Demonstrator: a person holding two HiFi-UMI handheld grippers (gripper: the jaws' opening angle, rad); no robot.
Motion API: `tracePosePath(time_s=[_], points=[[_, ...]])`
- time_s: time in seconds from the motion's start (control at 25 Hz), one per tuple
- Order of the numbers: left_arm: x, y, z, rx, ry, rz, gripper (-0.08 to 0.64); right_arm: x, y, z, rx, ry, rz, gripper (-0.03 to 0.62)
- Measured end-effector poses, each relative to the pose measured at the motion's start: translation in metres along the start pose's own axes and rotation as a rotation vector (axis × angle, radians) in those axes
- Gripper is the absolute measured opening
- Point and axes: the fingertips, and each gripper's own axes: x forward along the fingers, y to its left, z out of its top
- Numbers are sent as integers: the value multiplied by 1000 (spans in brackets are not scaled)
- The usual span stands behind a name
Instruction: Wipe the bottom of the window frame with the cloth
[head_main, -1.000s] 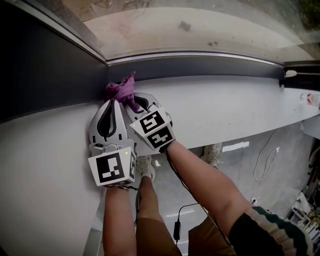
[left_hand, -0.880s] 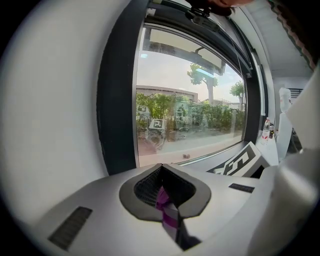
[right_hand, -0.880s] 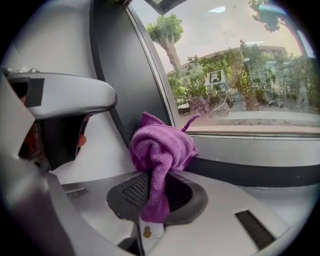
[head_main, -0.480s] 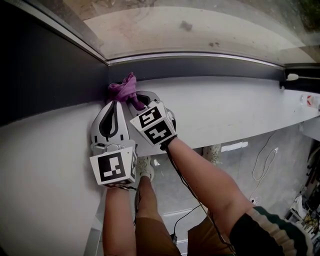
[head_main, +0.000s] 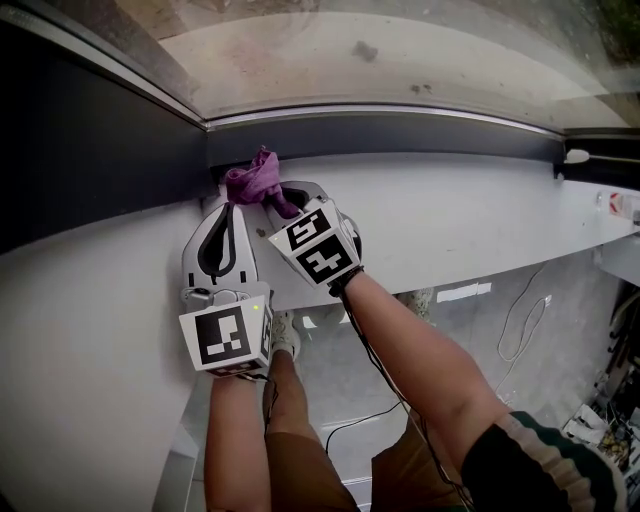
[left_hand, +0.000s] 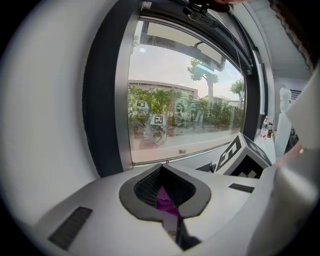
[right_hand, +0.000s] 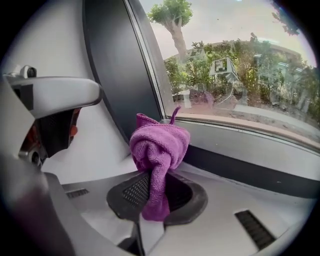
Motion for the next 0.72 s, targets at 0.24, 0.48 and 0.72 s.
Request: tracePosePath(time_s=[0.24, 0.48, 0.72], points=[[6, -18, 3, 10, 8, -15, 9, -14, -17, -7, -11, 16, -19, 67], [13, -42, 14, 34, -9, -29, 9, -32, -35, -20, 8, 12, -21, 67], [23, -71, 17, 53, -6, -63, 9, -50, -57, -34, 35, 12, -35, 67]])
